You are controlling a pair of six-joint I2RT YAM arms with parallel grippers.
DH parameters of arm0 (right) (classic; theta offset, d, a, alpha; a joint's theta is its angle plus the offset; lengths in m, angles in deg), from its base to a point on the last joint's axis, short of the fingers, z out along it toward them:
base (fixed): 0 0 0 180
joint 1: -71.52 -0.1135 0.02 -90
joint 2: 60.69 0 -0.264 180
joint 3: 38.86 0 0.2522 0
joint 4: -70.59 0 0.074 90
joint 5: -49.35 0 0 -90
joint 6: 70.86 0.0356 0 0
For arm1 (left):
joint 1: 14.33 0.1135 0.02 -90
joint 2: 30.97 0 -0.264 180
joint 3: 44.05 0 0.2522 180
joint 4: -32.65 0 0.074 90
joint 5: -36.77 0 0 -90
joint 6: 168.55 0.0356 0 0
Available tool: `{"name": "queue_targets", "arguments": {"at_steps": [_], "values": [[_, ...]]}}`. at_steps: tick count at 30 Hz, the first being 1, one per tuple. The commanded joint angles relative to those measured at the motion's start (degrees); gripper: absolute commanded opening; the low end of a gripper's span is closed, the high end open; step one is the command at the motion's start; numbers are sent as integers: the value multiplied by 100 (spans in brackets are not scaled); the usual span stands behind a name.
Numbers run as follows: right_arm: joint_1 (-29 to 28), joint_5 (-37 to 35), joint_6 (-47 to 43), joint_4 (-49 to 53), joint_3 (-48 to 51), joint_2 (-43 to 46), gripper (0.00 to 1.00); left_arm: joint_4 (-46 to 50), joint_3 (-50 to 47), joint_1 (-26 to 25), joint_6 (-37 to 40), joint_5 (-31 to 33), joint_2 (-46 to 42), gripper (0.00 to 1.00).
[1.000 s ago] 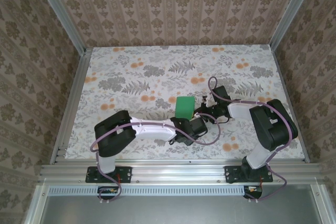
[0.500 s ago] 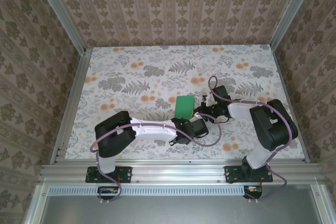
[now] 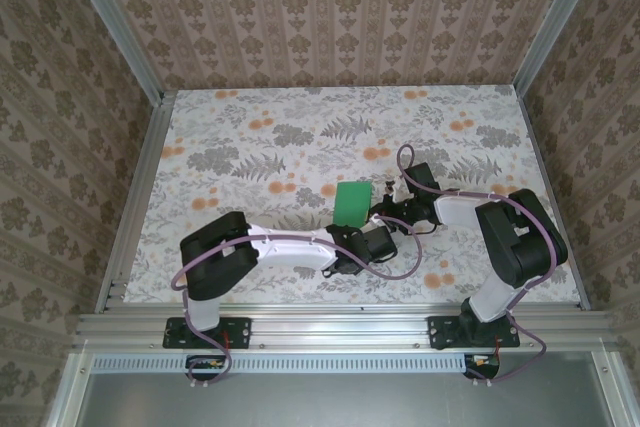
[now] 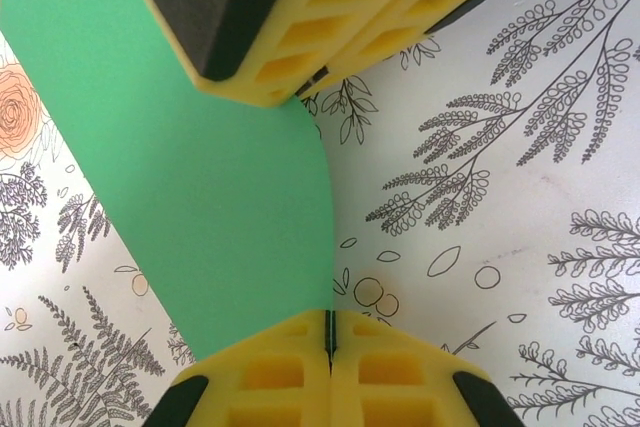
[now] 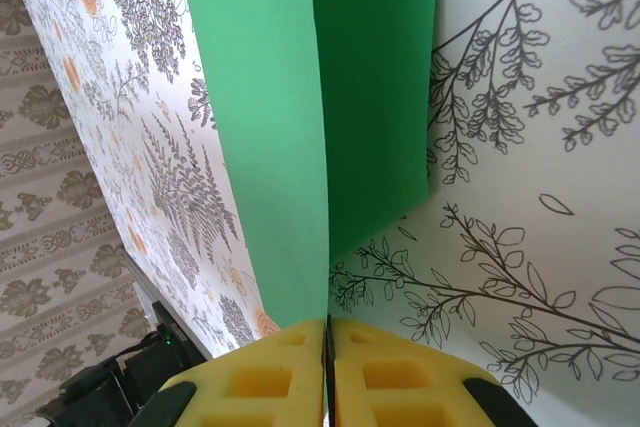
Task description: Fold a paper plane with a square sheet of paper (pick it up from the middle)
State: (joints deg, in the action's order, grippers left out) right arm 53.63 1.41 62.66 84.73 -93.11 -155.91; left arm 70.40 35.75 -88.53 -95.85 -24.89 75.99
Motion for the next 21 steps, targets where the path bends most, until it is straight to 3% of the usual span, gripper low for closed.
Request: {"name": "queue_targets", "arguments": {"at_steps": [1, 6, 9, 11, 21], "values": [[-55, 84, -186, 349, -71, 45, 15, -336, -97, 113, -142, 72, -367, 0], [-39, 40, -255, 456, -123, 107, 26, -657, -402, 344, -138, -551, -641, 0], [20, -87, -411, 740, -236, 196, 27, -854, -564, 519, -92, -1100, -775, 0], [64, -312, -555, 1004, -305, 338, 34, -890, -623, 602, -80, -1297, -819, 0], [256, -1332, -1194, 2335, -758, 953, 46, -624, -425, 765, 73, -1726, -706, 0]]}}
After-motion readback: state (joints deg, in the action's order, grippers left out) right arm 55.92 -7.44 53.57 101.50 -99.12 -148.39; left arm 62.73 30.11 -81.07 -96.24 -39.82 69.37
